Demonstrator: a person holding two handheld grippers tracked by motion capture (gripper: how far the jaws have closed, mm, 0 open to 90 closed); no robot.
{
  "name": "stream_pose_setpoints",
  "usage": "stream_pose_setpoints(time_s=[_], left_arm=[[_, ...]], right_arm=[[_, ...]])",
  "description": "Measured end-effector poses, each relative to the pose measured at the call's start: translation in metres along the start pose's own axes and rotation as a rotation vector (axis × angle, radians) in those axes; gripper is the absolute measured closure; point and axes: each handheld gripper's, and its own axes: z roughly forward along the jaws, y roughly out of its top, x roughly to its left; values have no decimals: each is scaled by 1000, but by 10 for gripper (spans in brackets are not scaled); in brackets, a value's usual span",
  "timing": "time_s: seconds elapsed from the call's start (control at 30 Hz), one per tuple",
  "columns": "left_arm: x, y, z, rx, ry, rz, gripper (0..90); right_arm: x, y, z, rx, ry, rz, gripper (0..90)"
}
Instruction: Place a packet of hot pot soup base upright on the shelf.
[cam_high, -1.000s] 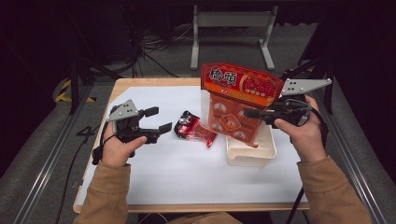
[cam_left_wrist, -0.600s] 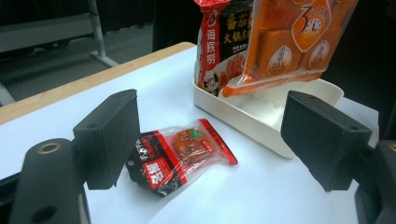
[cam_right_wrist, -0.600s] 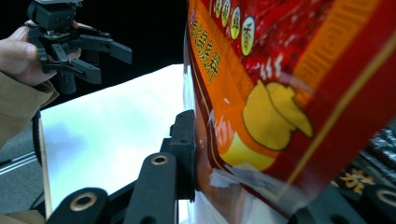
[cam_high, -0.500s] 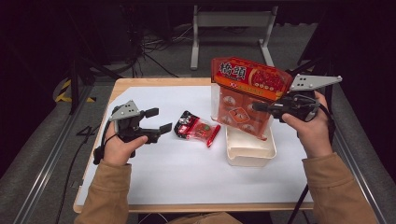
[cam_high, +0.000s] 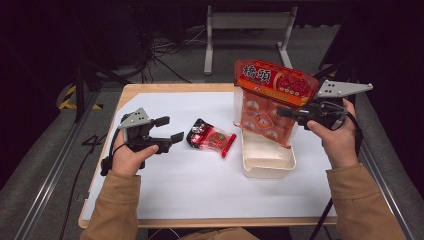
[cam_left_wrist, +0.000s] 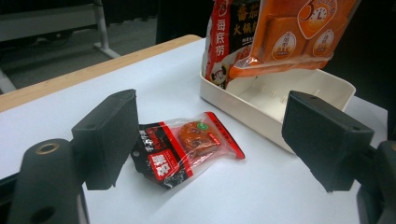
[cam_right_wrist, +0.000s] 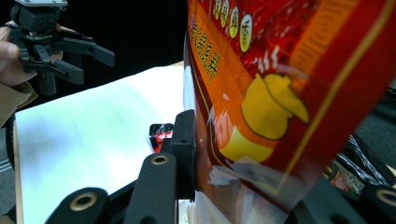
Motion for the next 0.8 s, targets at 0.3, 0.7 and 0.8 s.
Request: stream_pose_setpoints(time_s=[0.3, 0.7, 0.8], left_arm=[[2, -3, 4, -1, -4, -8, 198], [1, -4, 5, 7, -6, -10, 195], [2, -4, 5, 7, -6, -6, 195]], right_arm=[[-7, -18, 4, -13, -38, 34, 700], [-9, -32, 9, -3, -81, 67, 700], [-10, -35, 10, 2, -93, 73, 700]])
